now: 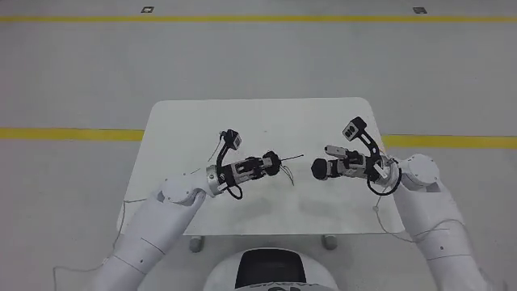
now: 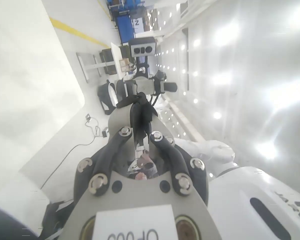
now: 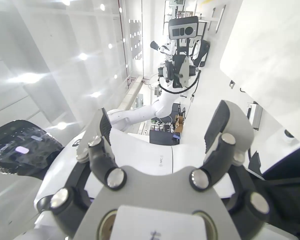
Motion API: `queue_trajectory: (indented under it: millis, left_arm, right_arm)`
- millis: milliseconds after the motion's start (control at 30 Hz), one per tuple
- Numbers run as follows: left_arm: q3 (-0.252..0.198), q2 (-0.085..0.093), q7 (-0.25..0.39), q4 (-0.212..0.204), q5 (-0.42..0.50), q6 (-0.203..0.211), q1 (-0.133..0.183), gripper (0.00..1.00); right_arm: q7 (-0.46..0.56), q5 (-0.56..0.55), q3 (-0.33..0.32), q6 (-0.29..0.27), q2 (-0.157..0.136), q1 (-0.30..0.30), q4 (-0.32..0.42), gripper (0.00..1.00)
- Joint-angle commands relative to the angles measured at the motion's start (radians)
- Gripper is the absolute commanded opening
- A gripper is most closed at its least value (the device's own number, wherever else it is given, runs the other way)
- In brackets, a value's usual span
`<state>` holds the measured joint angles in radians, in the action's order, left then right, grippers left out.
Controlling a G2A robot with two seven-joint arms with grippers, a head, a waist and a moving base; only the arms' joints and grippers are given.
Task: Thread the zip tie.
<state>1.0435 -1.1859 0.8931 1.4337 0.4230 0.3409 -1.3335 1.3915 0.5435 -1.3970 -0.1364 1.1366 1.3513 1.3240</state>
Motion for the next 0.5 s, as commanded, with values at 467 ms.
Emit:
queue_trajectory:
  millis: [467]
  left_arm:
    - [-0.012,0.01,0.166,-0.029,0.009,-0.004,0.03,0.0]
  right_arm:
    - [-0.001,0.047,0.203,-0.053,-0.081,-0.083,-0.059,1.0]
